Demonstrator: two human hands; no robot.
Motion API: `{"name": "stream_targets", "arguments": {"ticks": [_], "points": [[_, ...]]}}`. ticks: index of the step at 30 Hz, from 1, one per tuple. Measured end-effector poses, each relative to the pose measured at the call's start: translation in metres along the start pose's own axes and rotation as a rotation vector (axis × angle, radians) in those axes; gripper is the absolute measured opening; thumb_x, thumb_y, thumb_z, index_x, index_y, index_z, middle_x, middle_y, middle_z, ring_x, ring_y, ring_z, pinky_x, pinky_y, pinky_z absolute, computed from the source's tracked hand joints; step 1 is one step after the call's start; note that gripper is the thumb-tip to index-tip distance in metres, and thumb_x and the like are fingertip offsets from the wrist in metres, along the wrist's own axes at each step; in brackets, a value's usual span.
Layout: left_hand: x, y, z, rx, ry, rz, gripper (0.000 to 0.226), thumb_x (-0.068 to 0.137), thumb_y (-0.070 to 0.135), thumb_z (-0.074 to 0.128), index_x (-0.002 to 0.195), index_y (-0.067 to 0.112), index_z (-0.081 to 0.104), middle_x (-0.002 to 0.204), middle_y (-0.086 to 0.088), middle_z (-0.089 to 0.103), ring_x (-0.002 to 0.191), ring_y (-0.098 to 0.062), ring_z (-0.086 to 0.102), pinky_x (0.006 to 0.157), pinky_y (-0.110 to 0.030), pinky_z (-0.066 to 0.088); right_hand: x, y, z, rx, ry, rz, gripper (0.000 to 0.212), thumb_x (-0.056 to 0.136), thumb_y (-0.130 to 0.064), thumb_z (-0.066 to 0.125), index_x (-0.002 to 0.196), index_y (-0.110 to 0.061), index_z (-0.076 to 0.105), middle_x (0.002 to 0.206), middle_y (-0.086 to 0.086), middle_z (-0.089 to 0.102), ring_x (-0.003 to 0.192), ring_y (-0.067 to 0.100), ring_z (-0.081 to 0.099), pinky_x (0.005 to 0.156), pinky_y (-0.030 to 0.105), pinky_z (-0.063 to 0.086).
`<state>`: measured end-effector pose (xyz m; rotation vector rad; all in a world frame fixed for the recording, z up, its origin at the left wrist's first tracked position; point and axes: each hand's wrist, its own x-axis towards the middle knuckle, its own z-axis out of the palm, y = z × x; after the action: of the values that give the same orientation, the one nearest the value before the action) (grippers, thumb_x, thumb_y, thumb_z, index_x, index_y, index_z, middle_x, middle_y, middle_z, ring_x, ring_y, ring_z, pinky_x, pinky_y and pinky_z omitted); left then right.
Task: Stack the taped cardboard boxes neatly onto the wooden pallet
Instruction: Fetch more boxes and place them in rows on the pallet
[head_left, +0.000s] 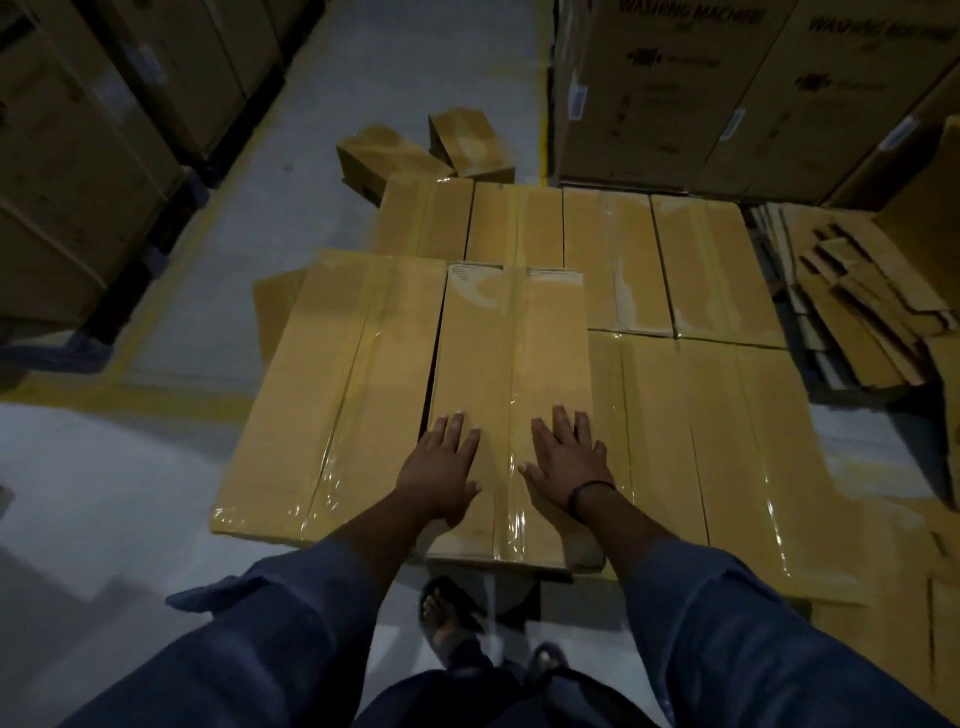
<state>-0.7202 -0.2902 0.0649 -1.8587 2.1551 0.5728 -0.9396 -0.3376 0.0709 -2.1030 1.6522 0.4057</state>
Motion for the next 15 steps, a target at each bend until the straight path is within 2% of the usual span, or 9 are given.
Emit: {"name": "stream_targets", "arguments": {"ticks": [6, 10, 12, 15], "points": [[-0.038, 0.001, 0.021, 0.016, -0.003, -0.032, 0.097, 0.096, 0.066, 0.051, 0.165, 0.023, -0.004, 0.171, -0.010, -0.018, 0.157, -0.038, -0.015, 0.127, -0.050, 0.008, -0.035, 0.014, 0.016, 0.002, -0.021, -0.056, 0.085, 0.097, -0.061, 0.050, 0.162, -0.032, 0.003, 0.167, 0.003, -0.026, 0.153, 0.035, -0.023, 0.118, 0.059, 0.028], [-0.062, 0.004, 0.029, 0.015, -0.039, -0.105, 0.103, 0.092, 0.072, 0.052, 0.164, 0.029, -0.006, 0.171, -0.007, -0.022, 0.154, -0.049, -0.014, 0.124, -0.059, 0.008, -0.054, 0.019, 0.021, -0.017, -0.033, -0.111, 0.092, 0.093, -0.065, 0.055, 0.162, -0.031, 0.004, 0.167, 0.004, -0.026, 0.153, 0.035, -0.024, 0.116, 0.058, 0.033], [-0.072, 0.007, 0.032, -0.007, -0.060, -0.160, 0.105, 0.089, 0.076, 0.054, 0.164, 0.032, -0.005, 0.170, -0.006, -0.022, 0.153, -0.054, -0.009, 0.121, -0.063, 0.013, -0.062, 0.021, 0.025, -0.019, -0.044, -0.137, 0.094, 0.091, -0.065, 0.057, 0.162, -0.031, 0.006, 0.167, 0.004, -0.025, 0.153, 0.036, -0.024, 0.115, 0.059, 0.034], [-0.083, 0.009, 0.033, -0.036, -0.089, -0.191, 0.108, 0.085, 0.078, 0.058, 0.164, 0.033, -0.002, 0.171, -0.006, -0.020, 0.153, -0.055, -0.004, 0.120, -0.064, 0.020, -0.073, 0.024, 0.033, -0.015, -0.062, -0.165, 0.096, 0.088, -0.065, 0.062, 0.161, -0.030, 0.009, 0.168, 0.006, -0.025, 0.153, 0.037, -0.022, 0.114, 0.060, 0.035]]}}
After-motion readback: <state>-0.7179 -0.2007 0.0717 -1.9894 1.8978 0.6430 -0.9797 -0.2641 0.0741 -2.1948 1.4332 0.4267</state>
